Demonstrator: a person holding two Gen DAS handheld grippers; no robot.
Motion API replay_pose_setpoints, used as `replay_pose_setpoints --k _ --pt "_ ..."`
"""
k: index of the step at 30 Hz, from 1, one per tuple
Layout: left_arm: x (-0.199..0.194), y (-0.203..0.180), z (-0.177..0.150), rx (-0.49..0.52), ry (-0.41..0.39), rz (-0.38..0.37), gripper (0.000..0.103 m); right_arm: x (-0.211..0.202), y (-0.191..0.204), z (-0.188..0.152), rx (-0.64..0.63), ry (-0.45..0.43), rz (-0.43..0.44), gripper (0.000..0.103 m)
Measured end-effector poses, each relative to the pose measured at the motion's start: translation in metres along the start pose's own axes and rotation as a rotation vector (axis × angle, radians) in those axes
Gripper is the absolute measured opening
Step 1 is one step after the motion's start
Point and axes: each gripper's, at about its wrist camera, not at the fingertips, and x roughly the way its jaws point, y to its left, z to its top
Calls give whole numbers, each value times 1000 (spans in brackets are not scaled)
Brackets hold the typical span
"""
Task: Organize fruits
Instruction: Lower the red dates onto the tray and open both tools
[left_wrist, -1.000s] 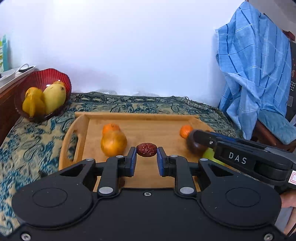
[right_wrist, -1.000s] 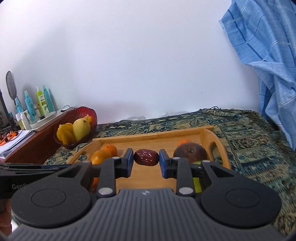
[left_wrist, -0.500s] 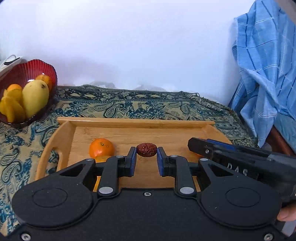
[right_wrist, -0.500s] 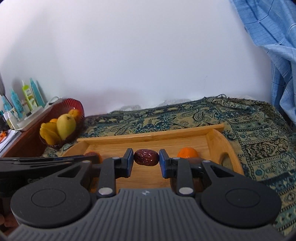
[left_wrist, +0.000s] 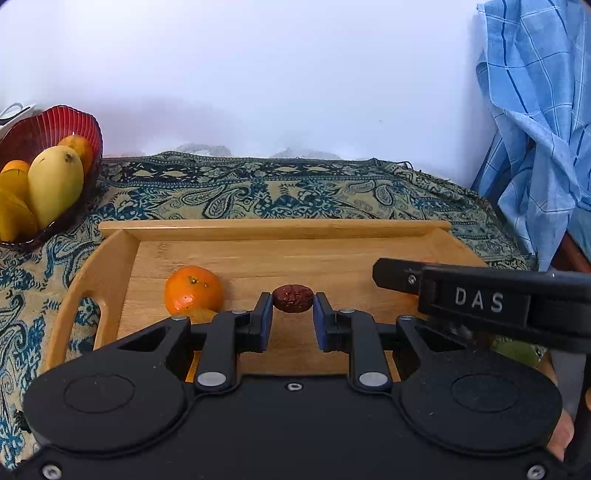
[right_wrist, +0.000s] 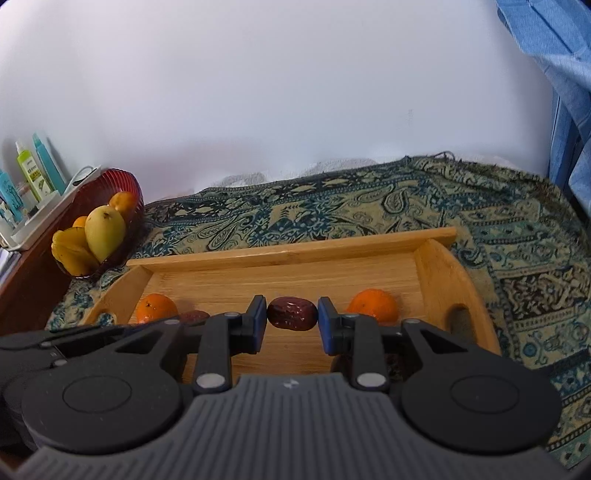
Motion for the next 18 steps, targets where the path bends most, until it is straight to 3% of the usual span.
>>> replay_pose_setpoints --k 18 --pt "6 -11 -7 57 17 4 23 11 7 0 -8 54 -42 38"
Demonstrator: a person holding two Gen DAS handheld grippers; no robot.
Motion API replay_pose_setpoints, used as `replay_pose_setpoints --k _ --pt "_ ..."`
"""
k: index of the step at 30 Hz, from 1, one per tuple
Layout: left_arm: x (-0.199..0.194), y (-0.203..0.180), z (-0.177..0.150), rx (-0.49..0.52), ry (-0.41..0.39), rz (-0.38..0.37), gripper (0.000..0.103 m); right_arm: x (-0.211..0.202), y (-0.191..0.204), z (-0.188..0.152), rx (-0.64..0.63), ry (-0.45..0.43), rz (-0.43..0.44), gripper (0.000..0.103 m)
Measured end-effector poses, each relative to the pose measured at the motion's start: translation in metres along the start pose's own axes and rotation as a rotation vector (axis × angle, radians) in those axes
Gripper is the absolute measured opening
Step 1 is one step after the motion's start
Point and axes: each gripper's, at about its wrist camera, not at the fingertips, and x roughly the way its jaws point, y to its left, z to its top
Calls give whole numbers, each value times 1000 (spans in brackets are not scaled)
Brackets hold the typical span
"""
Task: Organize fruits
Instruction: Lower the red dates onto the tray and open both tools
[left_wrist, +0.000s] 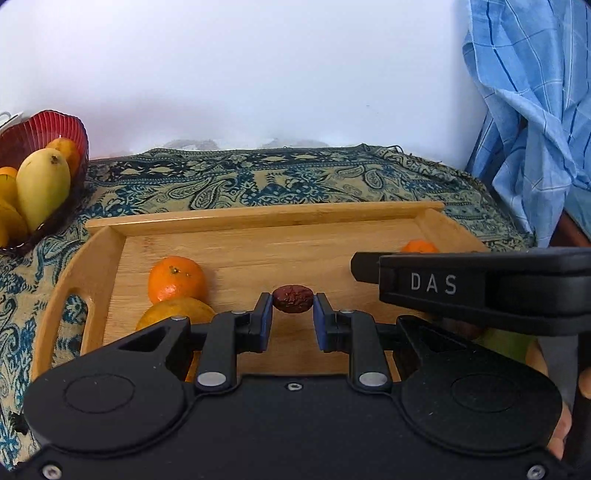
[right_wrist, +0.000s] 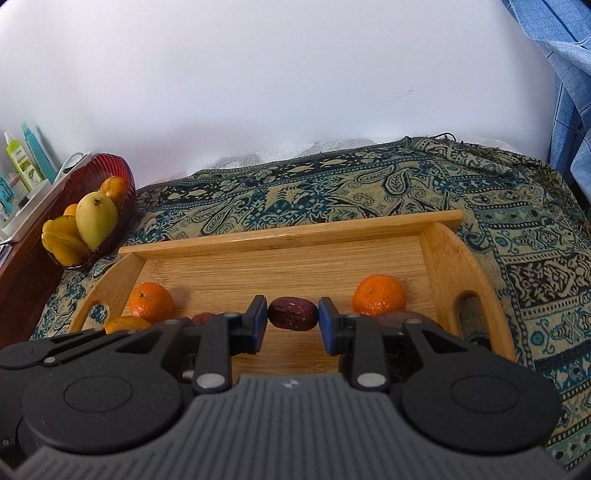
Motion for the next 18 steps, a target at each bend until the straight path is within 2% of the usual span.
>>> replay_pose_setpoints --k 14,18 --pt "3 -3 -6 8 32 5 23 1 -1 -1 15 2 11 37" --pt "4 -3 -7 7 35 12 23 0 1 -2 37 16 58 38"
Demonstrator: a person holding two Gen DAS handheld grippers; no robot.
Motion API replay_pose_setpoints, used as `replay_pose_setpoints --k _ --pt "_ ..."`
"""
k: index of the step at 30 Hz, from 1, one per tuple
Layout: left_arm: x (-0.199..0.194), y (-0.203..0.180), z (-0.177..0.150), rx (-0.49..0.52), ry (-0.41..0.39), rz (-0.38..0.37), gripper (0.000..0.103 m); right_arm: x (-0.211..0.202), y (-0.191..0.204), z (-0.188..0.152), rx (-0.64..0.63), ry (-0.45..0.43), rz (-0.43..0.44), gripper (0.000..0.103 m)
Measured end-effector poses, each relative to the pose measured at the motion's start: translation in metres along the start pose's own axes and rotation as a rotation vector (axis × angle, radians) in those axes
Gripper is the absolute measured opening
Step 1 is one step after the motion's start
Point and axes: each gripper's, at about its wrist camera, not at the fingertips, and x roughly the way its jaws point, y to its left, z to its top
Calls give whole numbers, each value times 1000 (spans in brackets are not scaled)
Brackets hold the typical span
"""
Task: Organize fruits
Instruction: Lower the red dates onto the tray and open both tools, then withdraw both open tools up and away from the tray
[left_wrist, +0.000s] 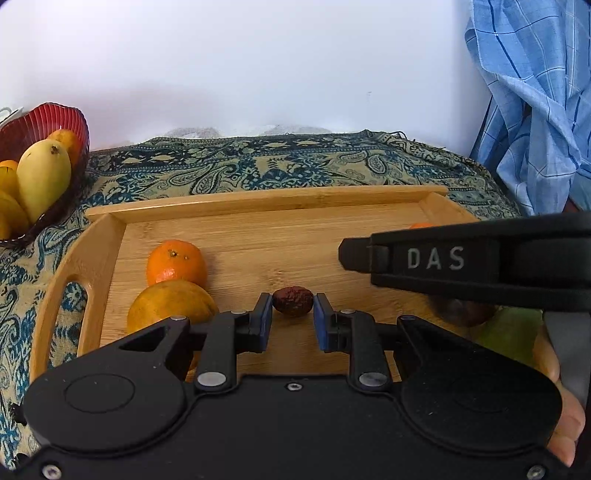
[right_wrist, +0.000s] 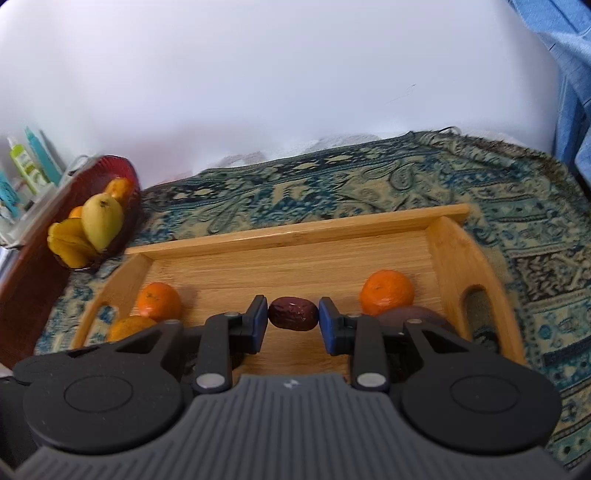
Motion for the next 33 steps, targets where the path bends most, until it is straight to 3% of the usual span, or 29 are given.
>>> replay_pose_setpoints --k 6,15,19,25,33 --pt "0 1 -1 2 0 3 24 6 11 -7 -50 6 -55 39" --pt "0 3 -3 -10 0 14 24 5 9 -5 -15 5 -46 42" --pt "-1 3 -3 -12 -3 18 36 4 8 -5 -14 0 -38 42" --pt "-5 6 -3 -44 7 14 42 -2 9 -4 -6 -16 -25 42" --pt "-28 7 -5 -41 -21 26 56 -28 10 -5 -33 -97 -12 58"
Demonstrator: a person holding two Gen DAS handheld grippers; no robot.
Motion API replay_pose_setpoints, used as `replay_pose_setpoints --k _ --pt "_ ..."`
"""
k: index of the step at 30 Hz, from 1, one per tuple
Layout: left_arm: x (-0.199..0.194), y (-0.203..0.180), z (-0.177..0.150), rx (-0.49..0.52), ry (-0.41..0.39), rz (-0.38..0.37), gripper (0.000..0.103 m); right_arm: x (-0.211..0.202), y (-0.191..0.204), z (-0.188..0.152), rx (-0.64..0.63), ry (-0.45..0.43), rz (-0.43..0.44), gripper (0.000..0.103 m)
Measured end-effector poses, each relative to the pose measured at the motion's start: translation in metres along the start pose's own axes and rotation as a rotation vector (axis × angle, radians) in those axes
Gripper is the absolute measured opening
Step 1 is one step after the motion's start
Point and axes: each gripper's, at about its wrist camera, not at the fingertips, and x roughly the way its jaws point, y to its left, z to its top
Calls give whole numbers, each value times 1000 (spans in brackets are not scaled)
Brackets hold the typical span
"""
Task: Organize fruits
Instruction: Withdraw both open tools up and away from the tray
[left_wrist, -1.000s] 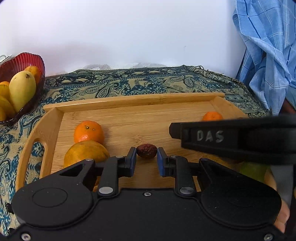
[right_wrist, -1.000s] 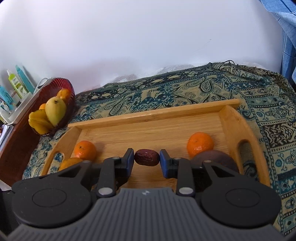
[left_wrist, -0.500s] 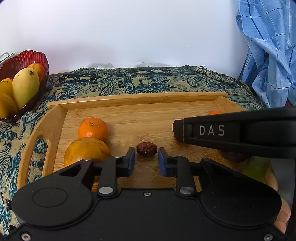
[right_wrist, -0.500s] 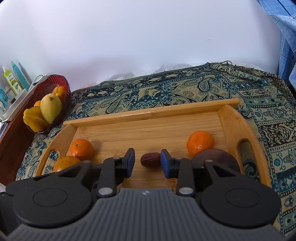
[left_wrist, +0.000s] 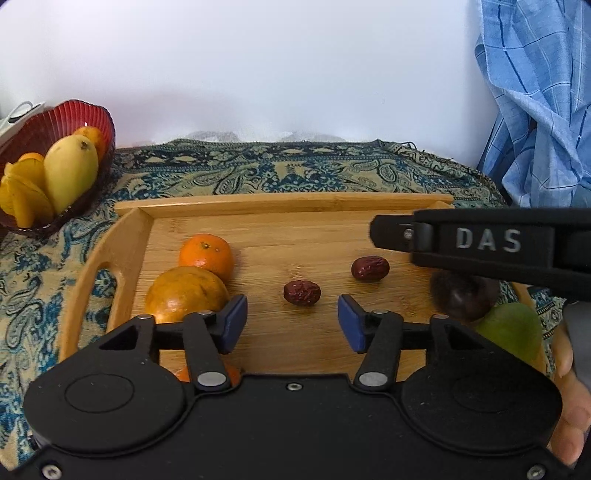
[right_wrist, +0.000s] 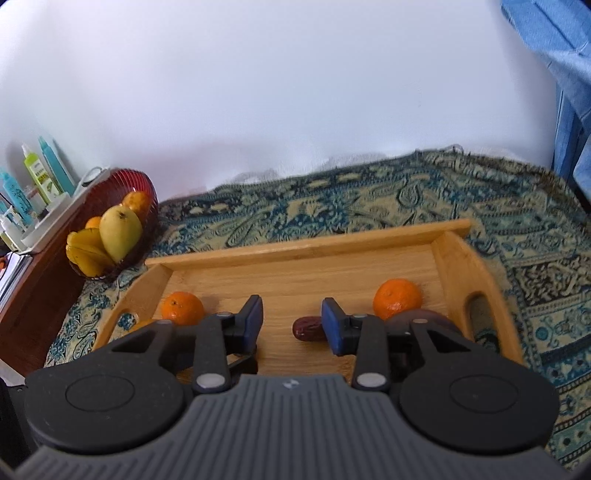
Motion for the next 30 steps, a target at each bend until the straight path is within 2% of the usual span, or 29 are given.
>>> replay_pose_setpoints --k 13,20,30 --pt "-55 6 -20 -4 -39 13 79 -62 -6 -32 -12 -88 -44 79" --pt "-81 6 -40 0 -43 17 81 -92 -9 -53 -6 -132 -71 85" --pt "-102 11 -71 -9 -38 23 81 -120 -4 -93 -53 -177 -83 88"
